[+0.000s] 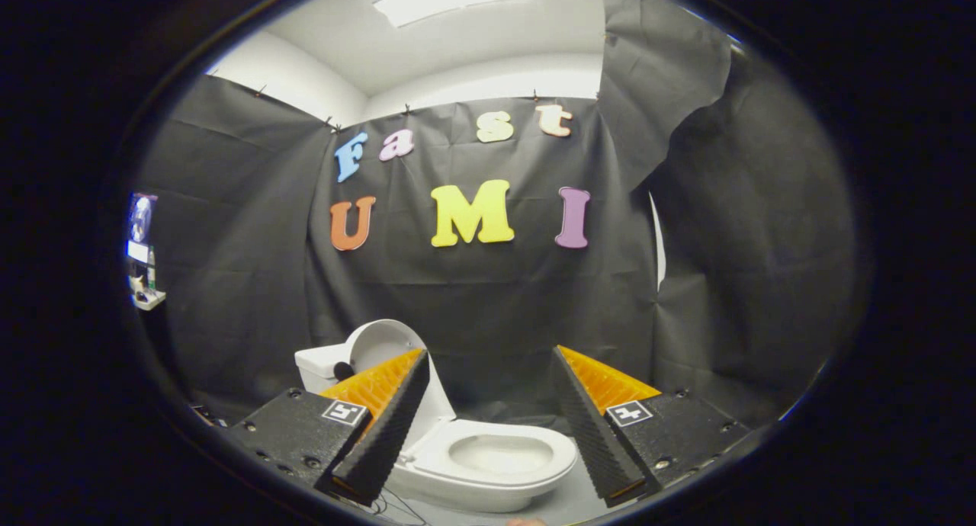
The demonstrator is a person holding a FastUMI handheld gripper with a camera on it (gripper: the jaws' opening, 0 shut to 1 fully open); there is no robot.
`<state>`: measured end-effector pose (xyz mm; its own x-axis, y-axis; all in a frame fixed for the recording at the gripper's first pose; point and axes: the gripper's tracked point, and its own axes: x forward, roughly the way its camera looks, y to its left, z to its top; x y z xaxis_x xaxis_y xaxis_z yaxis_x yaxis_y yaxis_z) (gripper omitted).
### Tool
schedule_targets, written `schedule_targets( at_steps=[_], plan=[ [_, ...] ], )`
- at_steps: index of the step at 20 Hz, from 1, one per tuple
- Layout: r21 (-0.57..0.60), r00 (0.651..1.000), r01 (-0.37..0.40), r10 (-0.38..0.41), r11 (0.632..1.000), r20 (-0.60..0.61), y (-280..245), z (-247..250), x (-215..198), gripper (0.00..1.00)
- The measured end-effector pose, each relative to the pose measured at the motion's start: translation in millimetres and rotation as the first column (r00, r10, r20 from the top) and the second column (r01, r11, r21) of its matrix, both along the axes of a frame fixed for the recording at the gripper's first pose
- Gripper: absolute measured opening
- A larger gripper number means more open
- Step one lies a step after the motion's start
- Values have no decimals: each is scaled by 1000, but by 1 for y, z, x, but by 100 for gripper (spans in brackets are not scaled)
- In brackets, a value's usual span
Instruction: Open the toilet lid.
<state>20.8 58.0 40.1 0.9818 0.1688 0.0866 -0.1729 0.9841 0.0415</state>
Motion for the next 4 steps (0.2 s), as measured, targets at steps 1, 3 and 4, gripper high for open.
schedule_targets(
  at_steps=[1,3,4],
  plan=[
    [8,1000,6,-6,1000,6,-3,-3,-1,99],
    [7,1000,-9,9,1000,2,-5,-9,-2,99],
    [2,1000,-10,10,1000,6,-4,-10,-5,99]
  ],
)
